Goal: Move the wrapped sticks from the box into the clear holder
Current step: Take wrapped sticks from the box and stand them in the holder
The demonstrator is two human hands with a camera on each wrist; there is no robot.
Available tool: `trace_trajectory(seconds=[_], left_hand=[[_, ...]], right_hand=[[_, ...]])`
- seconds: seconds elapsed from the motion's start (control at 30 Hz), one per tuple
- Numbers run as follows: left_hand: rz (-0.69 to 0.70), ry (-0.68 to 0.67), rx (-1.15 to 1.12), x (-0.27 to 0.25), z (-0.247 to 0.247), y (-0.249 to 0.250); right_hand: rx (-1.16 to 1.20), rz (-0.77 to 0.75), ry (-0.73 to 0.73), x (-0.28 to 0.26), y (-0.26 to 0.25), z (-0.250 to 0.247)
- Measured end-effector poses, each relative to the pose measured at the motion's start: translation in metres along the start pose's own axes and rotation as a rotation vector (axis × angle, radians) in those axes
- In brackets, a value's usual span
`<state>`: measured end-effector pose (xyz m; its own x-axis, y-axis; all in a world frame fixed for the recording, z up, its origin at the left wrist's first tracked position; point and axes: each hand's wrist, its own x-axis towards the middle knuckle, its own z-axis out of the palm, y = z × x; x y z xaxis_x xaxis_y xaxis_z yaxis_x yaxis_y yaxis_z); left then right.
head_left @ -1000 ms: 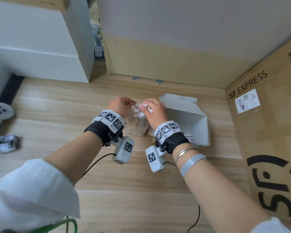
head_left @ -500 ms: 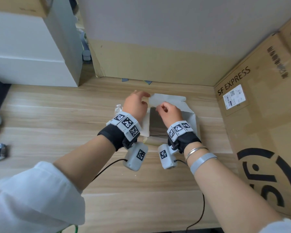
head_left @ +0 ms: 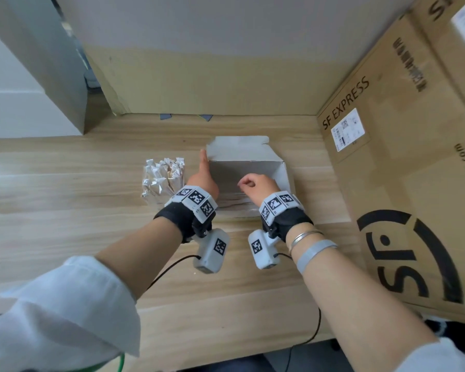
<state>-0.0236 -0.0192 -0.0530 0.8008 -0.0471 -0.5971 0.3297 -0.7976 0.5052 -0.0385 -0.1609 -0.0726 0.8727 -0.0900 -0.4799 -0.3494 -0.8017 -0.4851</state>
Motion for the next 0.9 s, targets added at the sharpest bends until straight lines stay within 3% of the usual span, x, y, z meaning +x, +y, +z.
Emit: trace_trajectory(seconds=[0.27,0.6,0.73,0.9], left_hand=[[0.067,0.117,-0.253,-0.011,0.002,-0.002],[0.041,0.091,-0.246,-0.020,0.008,-0.009],[0.030,0.092,-0.246,-0.022,0.009,-0.008],[0.026,0.103,-0.234,-0.024,0.009,-0.007]], right_hand=[[-0.127,0.062,-0.002,0.007,0.004,0.011],[-0.603,-0.033,-0.051,0.007,0.007,0.034],[-0.618,-0.054,-0.038,0.008,0.006,0.039],[-0.602,-0.008,-0.185,0.014,-0.003,0.040]])
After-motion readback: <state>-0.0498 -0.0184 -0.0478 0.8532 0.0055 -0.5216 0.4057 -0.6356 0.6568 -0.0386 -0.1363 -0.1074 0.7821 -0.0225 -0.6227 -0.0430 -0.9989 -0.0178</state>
